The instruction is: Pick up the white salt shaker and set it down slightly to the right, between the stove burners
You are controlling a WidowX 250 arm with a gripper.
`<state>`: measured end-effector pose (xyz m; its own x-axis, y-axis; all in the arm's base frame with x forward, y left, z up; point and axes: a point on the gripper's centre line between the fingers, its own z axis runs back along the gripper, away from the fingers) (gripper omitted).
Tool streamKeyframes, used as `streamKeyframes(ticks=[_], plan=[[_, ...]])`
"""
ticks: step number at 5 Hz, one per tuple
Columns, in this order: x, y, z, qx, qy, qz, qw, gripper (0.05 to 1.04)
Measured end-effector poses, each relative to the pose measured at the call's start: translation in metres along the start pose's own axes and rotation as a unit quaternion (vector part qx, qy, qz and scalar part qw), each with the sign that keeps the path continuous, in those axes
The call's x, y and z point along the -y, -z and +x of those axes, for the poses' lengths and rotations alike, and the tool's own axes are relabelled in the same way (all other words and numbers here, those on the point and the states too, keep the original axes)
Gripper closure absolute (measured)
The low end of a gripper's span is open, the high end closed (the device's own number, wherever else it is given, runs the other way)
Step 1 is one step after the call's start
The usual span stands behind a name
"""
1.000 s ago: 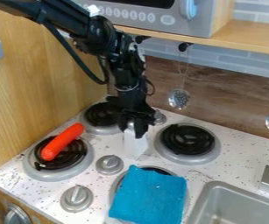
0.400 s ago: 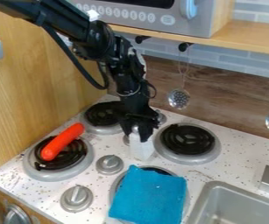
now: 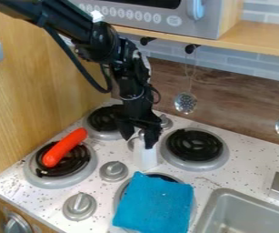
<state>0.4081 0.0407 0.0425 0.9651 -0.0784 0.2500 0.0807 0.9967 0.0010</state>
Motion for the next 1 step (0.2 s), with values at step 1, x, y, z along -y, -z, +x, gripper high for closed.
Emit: streamKeyframes(ticks=[1], plan=[[0.0009, 0.0033, -0.0063, -0.008, 0.004, -0.001, 1.0, 0.077]])
